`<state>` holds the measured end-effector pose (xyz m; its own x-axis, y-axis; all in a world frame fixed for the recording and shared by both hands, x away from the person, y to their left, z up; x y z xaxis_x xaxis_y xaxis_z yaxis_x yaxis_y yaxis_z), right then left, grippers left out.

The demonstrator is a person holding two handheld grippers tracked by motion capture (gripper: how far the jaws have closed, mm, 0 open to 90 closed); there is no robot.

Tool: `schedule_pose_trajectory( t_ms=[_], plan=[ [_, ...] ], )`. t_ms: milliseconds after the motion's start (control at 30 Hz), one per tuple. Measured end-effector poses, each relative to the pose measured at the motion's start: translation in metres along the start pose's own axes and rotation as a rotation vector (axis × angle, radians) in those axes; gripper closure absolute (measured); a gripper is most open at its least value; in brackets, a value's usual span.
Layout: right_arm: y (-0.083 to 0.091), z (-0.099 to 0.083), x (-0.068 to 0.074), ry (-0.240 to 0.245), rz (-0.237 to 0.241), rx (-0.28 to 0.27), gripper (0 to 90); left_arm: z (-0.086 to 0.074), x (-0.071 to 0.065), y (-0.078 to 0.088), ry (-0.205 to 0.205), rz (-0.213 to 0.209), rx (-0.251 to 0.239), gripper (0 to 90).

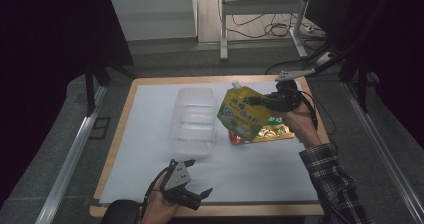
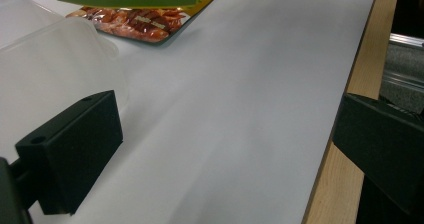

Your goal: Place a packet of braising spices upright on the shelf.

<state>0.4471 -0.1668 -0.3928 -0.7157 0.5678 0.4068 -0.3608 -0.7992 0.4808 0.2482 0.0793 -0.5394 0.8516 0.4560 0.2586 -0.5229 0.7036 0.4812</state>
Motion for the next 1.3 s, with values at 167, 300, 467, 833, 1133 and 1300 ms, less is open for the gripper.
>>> schedule_pose_trajectory(
  t_ms=[167, 300, 467, 833, 1133, 1300],
  plan=[
    [-0.008, 0.010, -0.005, 0.005, 0.001, -0.007, 88.3, -0.003, -0.001, 0.000, -0.018, 0.016, 0.034, 0.0],
    [-0.013, 0.019, -0.008, 0.004, -0.004, -0.013, 88.3, -0.003, -0.002, 0.000, -0.014, 0.014, 0.033, 0.0],
    [-0.019, 0.032, -0.009, 0.013, -0.004, -0.020, 88.3, -0.003, -0.003, -0.001, -0.005, -0.003, 0.024, 0.0],
    [-0.033, 0.057, -0.009, 0.032, 0.005, -0.024, 88.3, -0.006, -0.003, 0.003, -0.020, 0.029, 0.057, 0.0],
    [-0.052, 0.071, -0.008, 0.044, 0.017, -0.026, 88.3, -0.009, 0.000, 0.006, -0.023, 0.046, 0.076, 0.0],
    [-0.073, 0.082, -0.005, 0.045, 0.027, -0.024, 88.3, -0.009, 0.000, 0.006, -0.032, 0.052, 0.084, 0.0]
  ],
)
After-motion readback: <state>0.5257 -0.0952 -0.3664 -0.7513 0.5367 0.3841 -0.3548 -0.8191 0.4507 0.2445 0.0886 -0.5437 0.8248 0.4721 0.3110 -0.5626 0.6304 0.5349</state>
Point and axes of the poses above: each handheld gripper's, and its own axes: y roughly backward along the jaws, z roughly out of its top, x roughly to its left, the point moved 5 cm from there along -y, roughly forward along the jaws, and after that the axes turned 15 degrees about -y, right-handed, at the moved point
